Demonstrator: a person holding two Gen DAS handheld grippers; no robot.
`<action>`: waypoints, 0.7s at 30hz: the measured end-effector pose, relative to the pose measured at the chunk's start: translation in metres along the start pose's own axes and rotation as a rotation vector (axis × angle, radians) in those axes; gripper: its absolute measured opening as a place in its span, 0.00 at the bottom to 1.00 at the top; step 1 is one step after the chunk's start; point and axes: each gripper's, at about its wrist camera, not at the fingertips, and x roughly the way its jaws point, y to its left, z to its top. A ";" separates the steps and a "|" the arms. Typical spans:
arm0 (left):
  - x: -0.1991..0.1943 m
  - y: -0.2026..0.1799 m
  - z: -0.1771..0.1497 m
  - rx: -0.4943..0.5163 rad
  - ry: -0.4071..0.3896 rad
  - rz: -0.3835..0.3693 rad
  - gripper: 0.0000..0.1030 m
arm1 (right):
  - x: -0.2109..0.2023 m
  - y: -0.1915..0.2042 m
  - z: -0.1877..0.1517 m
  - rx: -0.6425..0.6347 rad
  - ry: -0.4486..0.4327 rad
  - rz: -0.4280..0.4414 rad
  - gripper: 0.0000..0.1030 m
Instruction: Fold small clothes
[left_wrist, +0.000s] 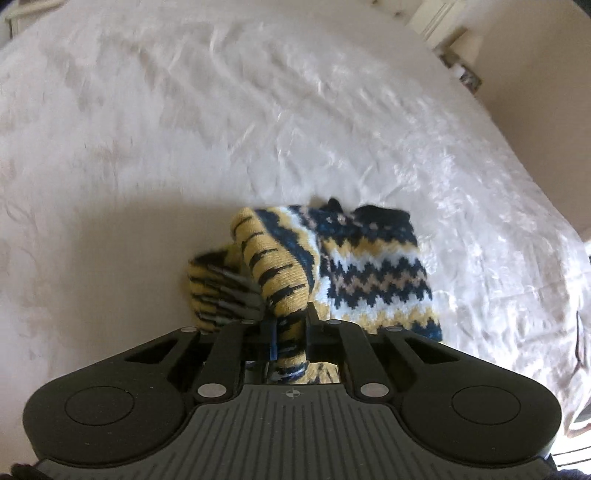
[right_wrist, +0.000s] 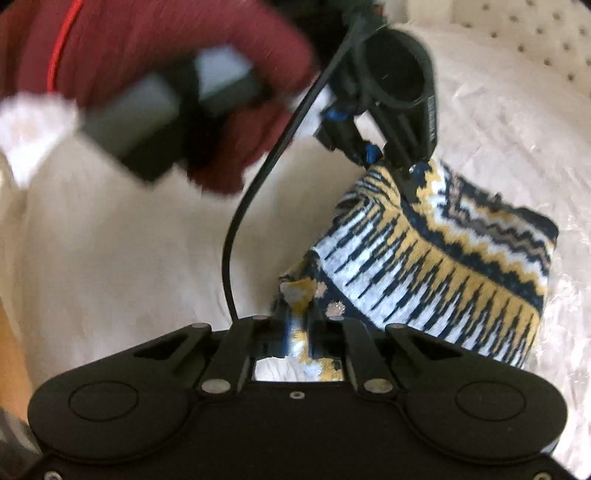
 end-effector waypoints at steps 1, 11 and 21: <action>0.003 0.003 -0.001 -0.008 0.017 0.010 0.12 | 0.000 0.000 0.002 0.009 -0.002 0.014 0.15; 0.023 0.032 -0.024 -0.078 0.118 0.101 0.35 | 0.008 -0.038 -0.015 0.271 0.088 0.183 0.66; -0.027 -0.001 -0.027 -0.026 -0.057 0.113 0.40 | -0.045 -0.140 -0.019 0.554 -0.087 0.037 0.78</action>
